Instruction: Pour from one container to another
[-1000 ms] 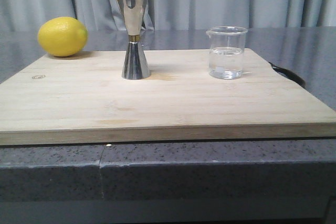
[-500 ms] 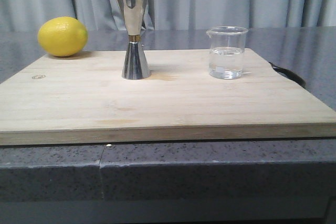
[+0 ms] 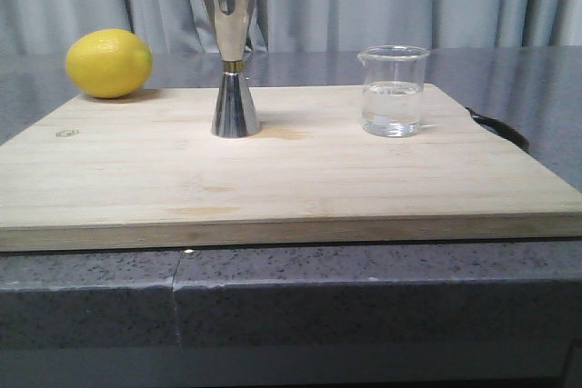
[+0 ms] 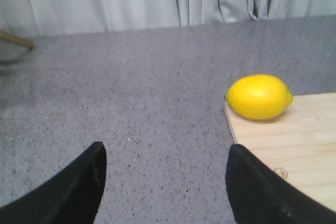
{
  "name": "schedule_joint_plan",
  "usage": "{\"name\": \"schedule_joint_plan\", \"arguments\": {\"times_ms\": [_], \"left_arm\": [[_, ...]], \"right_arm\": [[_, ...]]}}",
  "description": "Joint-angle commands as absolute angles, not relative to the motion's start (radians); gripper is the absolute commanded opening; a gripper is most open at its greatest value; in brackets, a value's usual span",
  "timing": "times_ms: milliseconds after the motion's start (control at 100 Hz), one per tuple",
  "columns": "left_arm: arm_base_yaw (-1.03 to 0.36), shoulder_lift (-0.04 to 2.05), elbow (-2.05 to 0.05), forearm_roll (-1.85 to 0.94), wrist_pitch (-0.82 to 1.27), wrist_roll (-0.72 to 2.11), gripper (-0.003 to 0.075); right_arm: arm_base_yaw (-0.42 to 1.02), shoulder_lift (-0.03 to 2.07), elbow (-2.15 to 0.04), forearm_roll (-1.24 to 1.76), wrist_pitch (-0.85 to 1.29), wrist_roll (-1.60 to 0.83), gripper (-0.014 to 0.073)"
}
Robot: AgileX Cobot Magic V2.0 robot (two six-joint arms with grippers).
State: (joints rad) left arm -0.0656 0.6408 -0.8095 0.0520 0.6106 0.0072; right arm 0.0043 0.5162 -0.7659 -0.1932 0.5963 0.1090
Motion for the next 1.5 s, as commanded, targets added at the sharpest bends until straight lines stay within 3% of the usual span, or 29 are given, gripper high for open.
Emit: {"name": "schedule_joint_plan", "arguments": {"times_ms": [0,80,290,700,970,1290,1490], "left_arm": [[-0.062,0.726,-0.896,0.047,0.637,0.005,0.0442],[-0.062,0.793,-0.933,0.038,0.68,0.005,0.0442],[-0.062,0.934,-0.989,-0.175,0.738,0.196,0.0442],[-0.041,1.16,-0.979,-0.988,0.755,1.114,0.0442],[-0.036,1.336,-0.89,-1.523,0.915,1.753,0.0442],[-0.038,1.528,-0.88,-1.722,1.225,2.077,0.0442],[-0.061,1.597,-0.88,-1.778,1.257,2.146,0.0442]], "right_arm": [[-0.003,0.576,-0.839,-0.192,0.594,0.098,0.0594],[-0.003,0.615,-0.869,-0.175,0.636,0.098,0.0634],[-0.003,0.699,-0.887,-0.14,0.668,0.098,0.0637],[-0.003,0.749,-0.887,-0.139,0.649,0.096,0.0637],[-0.003,0.749,-0.887,-0.139,0.632,0.086,0.0637],[-0.003,0.749,-0.887,-0.139,0.63,0.086,0.0637],[-0.003,0.749,-0.887,-0.139,0.626,0.086,0.0637]]}}
